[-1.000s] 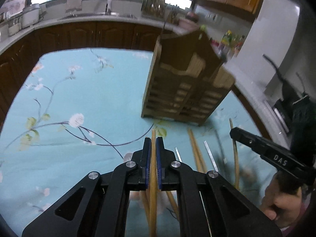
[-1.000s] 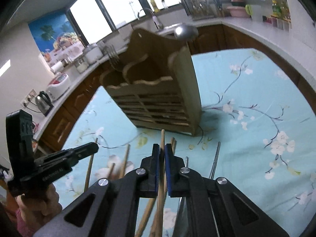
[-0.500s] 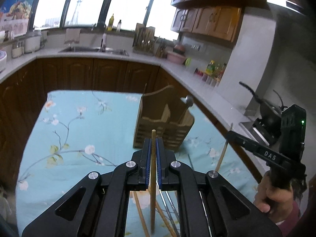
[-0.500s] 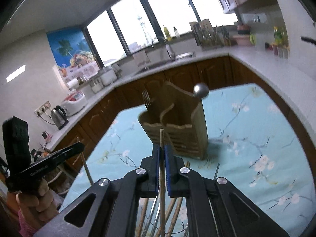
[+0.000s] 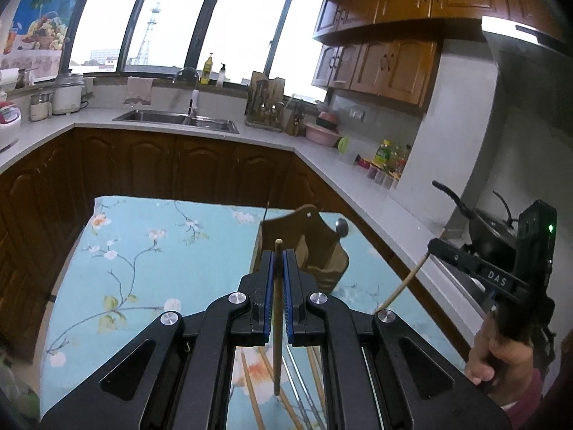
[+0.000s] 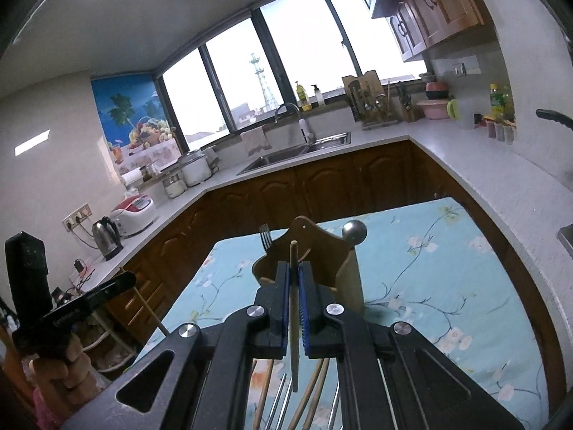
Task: Organize utensils
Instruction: 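Lift both chopsticks and carry them upright above the wooden holder with both grippers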
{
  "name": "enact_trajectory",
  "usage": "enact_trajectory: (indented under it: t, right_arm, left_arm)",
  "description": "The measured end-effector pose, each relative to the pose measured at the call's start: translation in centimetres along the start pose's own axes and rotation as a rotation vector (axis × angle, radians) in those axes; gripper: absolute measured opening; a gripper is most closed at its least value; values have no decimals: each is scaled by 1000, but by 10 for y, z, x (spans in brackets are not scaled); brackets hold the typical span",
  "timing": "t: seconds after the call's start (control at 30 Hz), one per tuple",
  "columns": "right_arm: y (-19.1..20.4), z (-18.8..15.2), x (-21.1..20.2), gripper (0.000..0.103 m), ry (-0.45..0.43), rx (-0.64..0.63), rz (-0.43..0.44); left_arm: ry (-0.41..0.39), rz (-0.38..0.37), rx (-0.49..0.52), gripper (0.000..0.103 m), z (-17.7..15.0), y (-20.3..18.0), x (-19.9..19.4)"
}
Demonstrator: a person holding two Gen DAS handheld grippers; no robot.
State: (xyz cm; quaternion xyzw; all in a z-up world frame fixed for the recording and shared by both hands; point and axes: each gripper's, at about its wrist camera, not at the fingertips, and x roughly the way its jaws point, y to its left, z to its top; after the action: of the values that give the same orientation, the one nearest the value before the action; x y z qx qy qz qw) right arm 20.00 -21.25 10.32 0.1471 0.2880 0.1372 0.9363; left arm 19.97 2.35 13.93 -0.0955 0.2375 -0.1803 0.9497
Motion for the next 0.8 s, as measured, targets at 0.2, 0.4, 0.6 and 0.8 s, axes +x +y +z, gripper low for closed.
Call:
enact_trajectory:
  t: [0.2, 0.4, 0.6, 0.8]
  right_arm:
    - [-3, 13, 1, 5, -31, -2, -18]
    - [-9, 43, 1, 5, -109, 12, -39]
    - [-11, 82, 11, 5, -194, 12, -59]
    - [-16, 95, 40, 5, -210, -12, -97]
  left_arm:
    - [-75, -2, 4, 4, 21, -3, 3]
    - [-162, -3, -4, 4, 57, -5, 10]
    - [-249, 3, -21, 4, 97, -6, 29]
    - [-261, 49, -29, 4, 111, 0, 71]
